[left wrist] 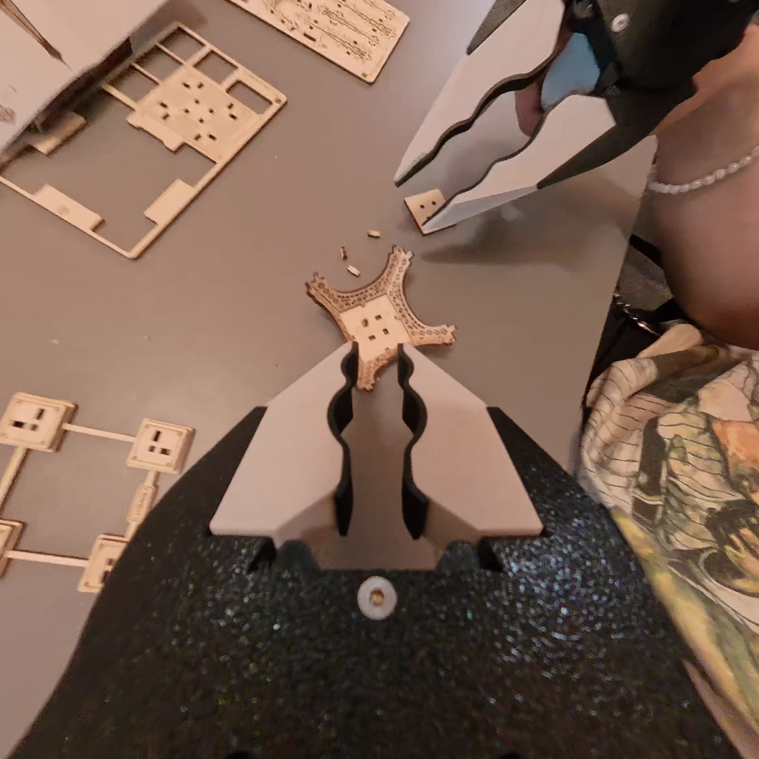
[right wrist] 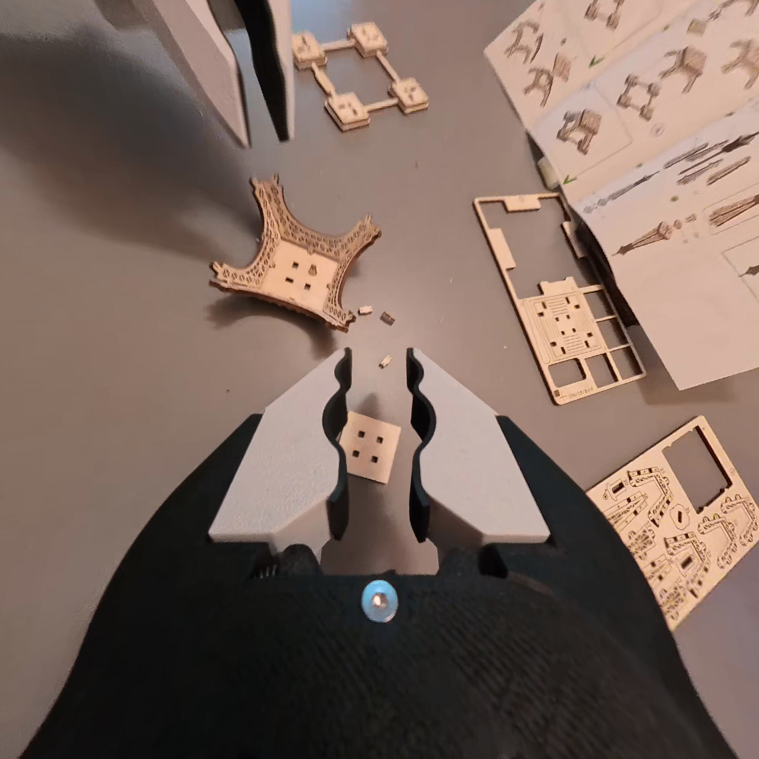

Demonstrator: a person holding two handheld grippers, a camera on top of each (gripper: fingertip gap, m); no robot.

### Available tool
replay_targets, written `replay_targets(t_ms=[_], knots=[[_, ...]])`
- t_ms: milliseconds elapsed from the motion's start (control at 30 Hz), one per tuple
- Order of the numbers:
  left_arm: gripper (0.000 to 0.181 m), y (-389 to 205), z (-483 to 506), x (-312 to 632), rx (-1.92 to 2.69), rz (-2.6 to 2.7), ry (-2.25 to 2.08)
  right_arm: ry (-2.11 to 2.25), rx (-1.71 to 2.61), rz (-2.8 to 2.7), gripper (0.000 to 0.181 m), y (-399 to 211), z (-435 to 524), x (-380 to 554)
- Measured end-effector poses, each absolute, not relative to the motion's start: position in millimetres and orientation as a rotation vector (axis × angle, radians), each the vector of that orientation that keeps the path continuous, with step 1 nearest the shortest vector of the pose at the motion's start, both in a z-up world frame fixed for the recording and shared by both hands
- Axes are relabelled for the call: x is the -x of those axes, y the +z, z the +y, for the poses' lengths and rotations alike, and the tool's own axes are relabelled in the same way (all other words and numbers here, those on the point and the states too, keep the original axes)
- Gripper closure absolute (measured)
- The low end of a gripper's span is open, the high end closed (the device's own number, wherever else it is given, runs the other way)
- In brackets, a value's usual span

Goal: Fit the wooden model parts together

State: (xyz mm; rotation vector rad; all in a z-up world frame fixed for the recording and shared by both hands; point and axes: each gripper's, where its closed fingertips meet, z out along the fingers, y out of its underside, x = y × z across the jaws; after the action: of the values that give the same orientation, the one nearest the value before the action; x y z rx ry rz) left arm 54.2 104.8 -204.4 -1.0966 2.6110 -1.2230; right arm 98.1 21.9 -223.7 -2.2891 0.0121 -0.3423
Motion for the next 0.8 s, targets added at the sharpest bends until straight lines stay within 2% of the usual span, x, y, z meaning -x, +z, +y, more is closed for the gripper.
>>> replay_targets(t_ms=[33, 133, 267, 500, 800], knots=[[0.168, -204.5, 105.4, -60.5, 1.073, 2.606, -1.197, -0.342, 2.276, 0.031, 0.159, -220.1, 21.5, -99.6], [0.174, -216.0, 106.9, -79.1, 0.997, 2.641, -1.075, -0.38, 2.314, 0.148, 0.162, -222.8, 11.5, -114.5], [0.173, -241.2, 117.9, -82.2, 1.042, 2.743, -0.85, -0.283, 2.435, 0.293, 0.161, -245.1, -8.0, -115.7], [0.179, -244.0, 133.6, -61.3, 1.194, 2.732, -0.923, -0.235, 2.445, 0.198, 0.16, -254.4, -2.0, -112.0], [0.179, -247.8, 108.5, -42.7, 1.121, 2.79, -1.018, -0.147, 2.457, 0.137, 0.161, -258.6, 15.6, -114.4]])
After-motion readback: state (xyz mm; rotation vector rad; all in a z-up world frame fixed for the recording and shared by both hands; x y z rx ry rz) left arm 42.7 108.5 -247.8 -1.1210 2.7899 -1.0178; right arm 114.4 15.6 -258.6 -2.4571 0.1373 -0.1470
